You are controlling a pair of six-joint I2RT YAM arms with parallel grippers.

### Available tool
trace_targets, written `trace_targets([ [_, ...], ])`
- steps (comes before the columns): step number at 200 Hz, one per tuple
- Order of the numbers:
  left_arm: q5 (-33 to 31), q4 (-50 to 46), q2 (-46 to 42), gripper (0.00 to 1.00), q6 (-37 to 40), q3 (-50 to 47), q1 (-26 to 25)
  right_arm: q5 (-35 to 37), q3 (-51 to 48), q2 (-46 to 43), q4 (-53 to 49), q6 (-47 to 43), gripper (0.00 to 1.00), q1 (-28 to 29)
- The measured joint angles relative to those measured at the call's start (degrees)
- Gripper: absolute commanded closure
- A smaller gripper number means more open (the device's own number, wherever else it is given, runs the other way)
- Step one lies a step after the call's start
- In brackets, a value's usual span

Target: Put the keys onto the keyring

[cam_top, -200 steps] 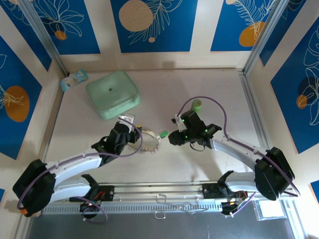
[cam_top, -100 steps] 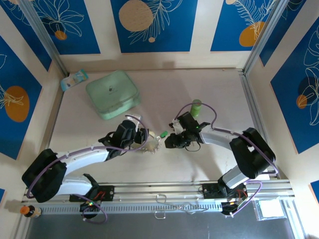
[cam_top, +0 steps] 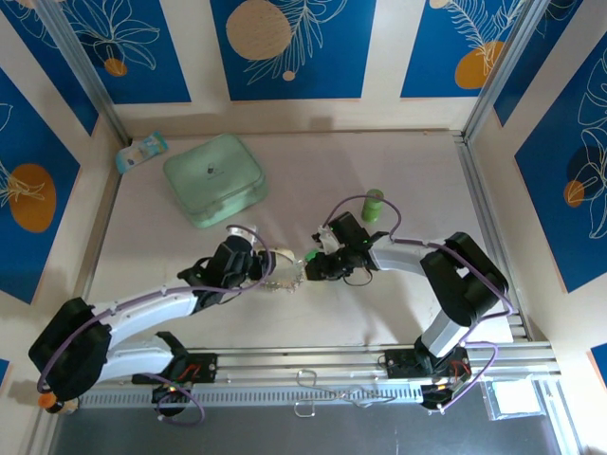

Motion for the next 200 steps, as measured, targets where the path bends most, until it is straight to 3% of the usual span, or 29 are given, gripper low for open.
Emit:
trace_targets([
  [159, -1.97, -1.29, -1.29, 0.46, -0.76, -0.79, 0.00, 0.46, 2.78, 5.86, 2.03, 0.22, 0.77, 1.16],
  [200, -1.97, -1.27, -1.29, 0.47, -0.76, -0.79, 0.00, 0.55, 3.63, 5.95, 2.05, 0.17, 0.85, 1.51],
])
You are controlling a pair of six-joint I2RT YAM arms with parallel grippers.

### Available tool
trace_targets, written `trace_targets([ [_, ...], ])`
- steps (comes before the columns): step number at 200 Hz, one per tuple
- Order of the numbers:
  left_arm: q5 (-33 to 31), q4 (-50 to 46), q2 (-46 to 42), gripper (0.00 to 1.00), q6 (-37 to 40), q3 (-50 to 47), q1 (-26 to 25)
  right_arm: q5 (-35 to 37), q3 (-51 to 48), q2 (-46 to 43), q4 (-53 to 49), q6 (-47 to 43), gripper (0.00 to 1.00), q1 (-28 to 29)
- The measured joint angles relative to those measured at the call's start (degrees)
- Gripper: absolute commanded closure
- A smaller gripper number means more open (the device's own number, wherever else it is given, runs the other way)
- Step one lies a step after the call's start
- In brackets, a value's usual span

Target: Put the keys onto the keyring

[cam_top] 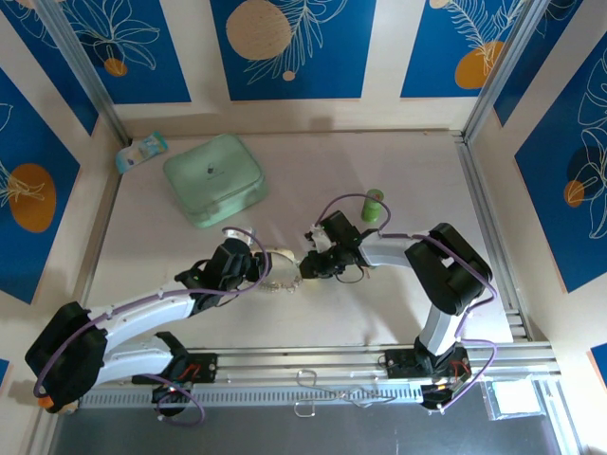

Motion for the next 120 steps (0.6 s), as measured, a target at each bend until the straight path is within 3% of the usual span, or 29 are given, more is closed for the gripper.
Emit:
trace_targets([
  [50, 0.00, 0.00, 0.00, 0.47, 0.00, 0.00, 0.00, 2.54, 0.98, 0.02, -1.92, -1.09, 1.00, 0.00],
  [120, -0.66, 0.02, -2.40, 0.47, 2.10, 0.00, 0.00, 7.50, 2.45, -6.49, -7.82, -8.37, 1.00, 2.82],
])
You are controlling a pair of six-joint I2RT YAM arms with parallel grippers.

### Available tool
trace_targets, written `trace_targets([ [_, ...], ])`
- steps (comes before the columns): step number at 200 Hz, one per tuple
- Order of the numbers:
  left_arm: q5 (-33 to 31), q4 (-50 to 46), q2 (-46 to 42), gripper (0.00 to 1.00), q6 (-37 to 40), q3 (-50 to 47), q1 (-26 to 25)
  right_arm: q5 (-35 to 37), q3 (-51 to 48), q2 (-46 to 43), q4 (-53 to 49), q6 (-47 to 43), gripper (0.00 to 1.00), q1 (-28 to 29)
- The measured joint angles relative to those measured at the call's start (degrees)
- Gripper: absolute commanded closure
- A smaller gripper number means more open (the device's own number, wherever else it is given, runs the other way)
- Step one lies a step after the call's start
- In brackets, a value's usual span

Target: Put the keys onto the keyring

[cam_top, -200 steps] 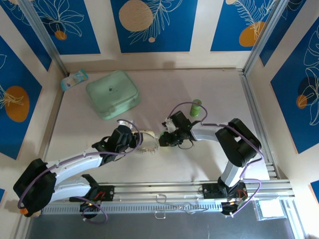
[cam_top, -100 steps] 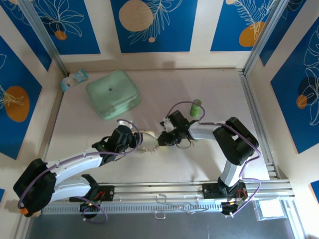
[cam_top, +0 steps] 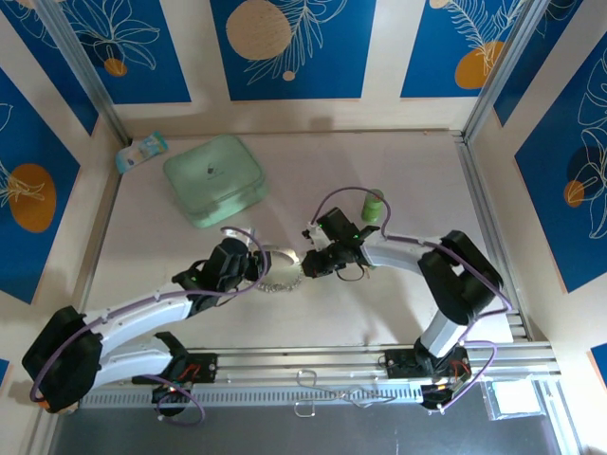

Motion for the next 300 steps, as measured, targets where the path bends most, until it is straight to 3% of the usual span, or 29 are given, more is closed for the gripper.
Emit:
trace_targets([
  [49, -0.61, 1.57, -5.60, 0.48, 7.96, -0.42, 0.00, 0.98, 2.27, -8.81, -2.99, -11.28, 1.00, 1.90],
  [79, 1.92, 4.48, -8.61, 0.57, 16.31, -1.60, 0.00, -1.01, 2.47, -13.25, -3.54, -19.32, 1.00, 1.64],
  [133, 12.48, 6.21, -11.19, 0.75, 31.95, -1.81, 0.00, -8.02, 2.51, -17.84, -2.45, -34.40, 1.00, 1.27],
  [166, 20.85, 6.54, -11.72, 0.77, 38.47, -1.81, 0.00, -10.05, 2.69, -18.60, -2.56, -42.27, 1.00, 1.29],
  [203, 29.59, 10.88, -11.69, 0.70, 41.88, -3.76, 0.00, -12.20, 2.69, -20.02, -2.62, -48.57, 1.00, 1.68],
  [251, 38.05, 16.85, -9.73, 0.81, 44.00, -5.79, 0.00, -12.39, 2.69, -21.14, -3.48, -54.10, 1.00, 4.17],
  [300, 40.92, 18.49, -9.27, 0.86, 45.05, -6.12, 0.00, -12.28, 2.69, -21.16, -4.61, -56.89, 1.00, 5.29],
])
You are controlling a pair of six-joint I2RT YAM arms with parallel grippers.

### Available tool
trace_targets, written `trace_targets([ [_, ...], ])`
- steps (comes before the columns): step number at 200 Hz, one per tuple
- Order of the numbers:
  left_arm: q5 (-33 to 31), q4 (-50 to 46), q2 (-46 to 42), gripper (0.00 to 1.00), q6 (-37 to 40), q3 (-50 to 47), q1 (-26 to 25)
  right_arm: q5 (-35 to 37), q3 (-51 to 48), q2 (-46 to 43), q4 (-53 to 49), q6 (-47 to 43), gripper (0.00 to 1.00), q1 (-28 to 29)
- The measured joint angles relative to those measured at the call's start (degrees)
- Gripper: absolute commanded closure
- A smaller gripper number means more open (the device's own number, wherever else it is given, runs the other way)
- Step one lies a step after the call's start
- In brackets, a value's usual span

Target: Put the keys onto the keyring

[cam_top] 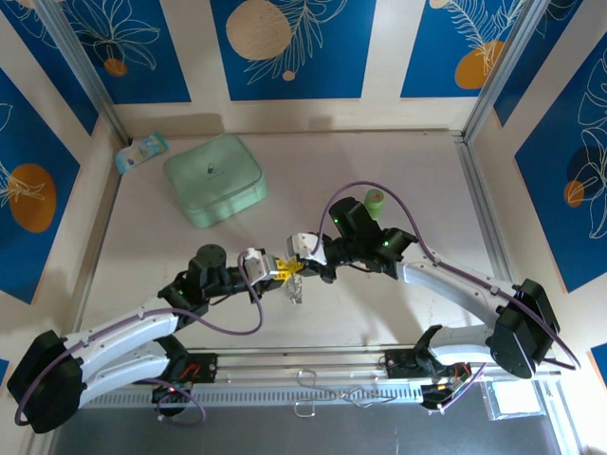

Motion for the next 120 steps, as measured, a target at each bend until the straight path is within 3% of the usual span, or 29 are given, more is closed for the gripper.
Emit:
trace_targets([
  [27, 1.01, 0.20, 0.00, 1.00, -0.13, -0.31, 0.00, 0.50, 0.00, 0.00, -0.68, -1.46, 1.00, 0.66],
  [43, 1.20, 0.20, 0.00, 1.00, 0.13, -0.46, 0.00, 0.85, 0.00, 0.00, -0.87, -1.88, 1.00, 0.85],
  [68, 1.29, 0.39, -0.04, 1.00, 0.31, -0.52, 0.00, 0.83, -0.48, -0.35, 0.09, -1.05, 0.68, 0.68],
  [120, 0.33, 1.16, -3.10, 1.00, 3.61, -1.64, 0.00, 1.64, -5.62, -8.83, 2.01, 0.26, 0.64, -3.28],
])
